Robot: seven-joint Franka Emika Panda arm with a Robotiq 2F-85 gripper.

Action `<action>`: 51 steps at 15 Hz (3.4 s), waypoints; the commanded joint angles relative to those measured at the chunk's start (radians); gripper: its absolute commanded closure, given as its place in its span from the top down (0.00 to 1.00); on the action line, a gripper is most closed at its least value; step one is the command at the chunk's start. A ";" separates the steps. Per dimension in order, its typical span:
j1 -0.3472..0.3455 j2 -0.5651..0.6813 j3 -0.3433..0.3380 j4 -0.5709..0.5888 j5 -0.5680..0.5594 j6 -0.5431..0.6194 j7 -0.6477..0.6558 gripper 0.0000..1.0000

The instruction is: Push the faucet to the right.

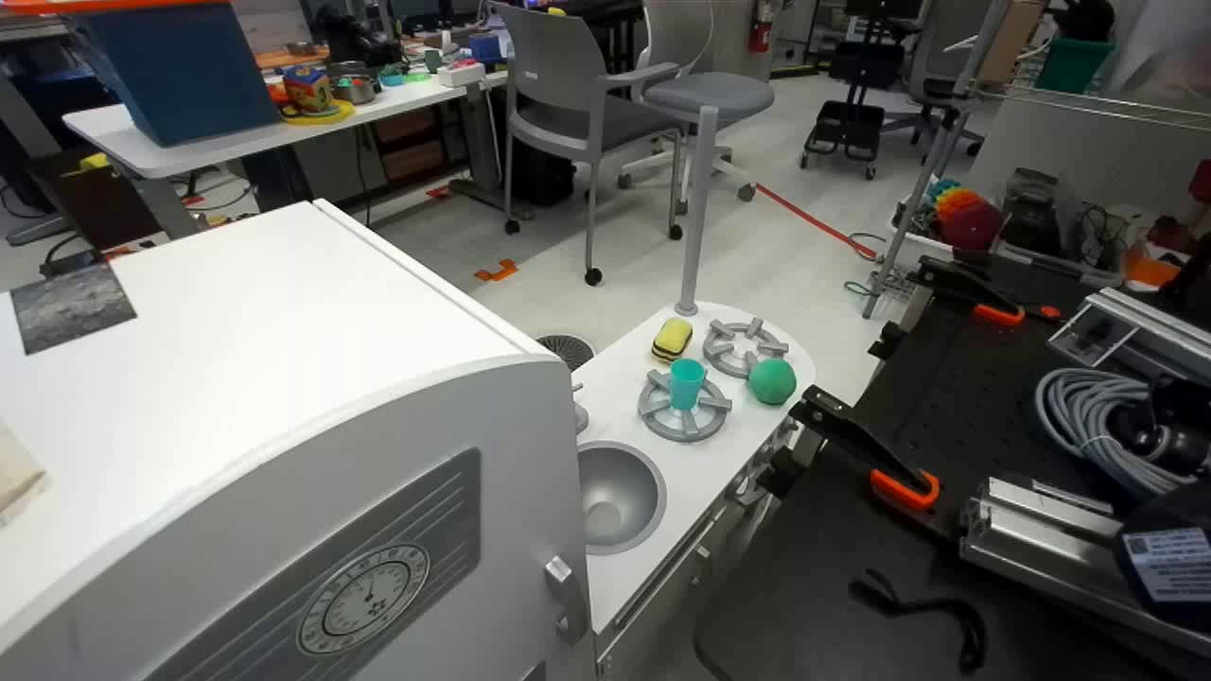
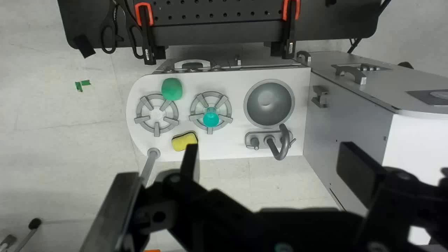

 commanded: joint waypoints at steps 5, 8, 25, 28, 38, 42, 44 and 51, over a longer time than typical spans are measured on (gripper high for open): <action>-0.002 0.000 0.001 0.006 0.001 -0.003 -0.001 1.00; -0.002 0.000 0.001 0.006 0.001 -0.003 -0.001 1.00; 0.054 1.036 0.036 0.367 -0.121 0.597 0.410 1.00; 0.118 1.235 0.002 0.493 -0.126 0.689 0.400 1.00; 0.303 1.616 -0.075 0.740 -0.126 0.850 0.315 1.00; 0.332 1.677 -0.098 0.790 -0.129 0.874 0.288 1.00; 0.334 1.692 -0.099 0.807 -0.119 0.872 0.283 1.00; 0.285 1.694 -0.122 0.830 -0.075 0.828 0.300 1.00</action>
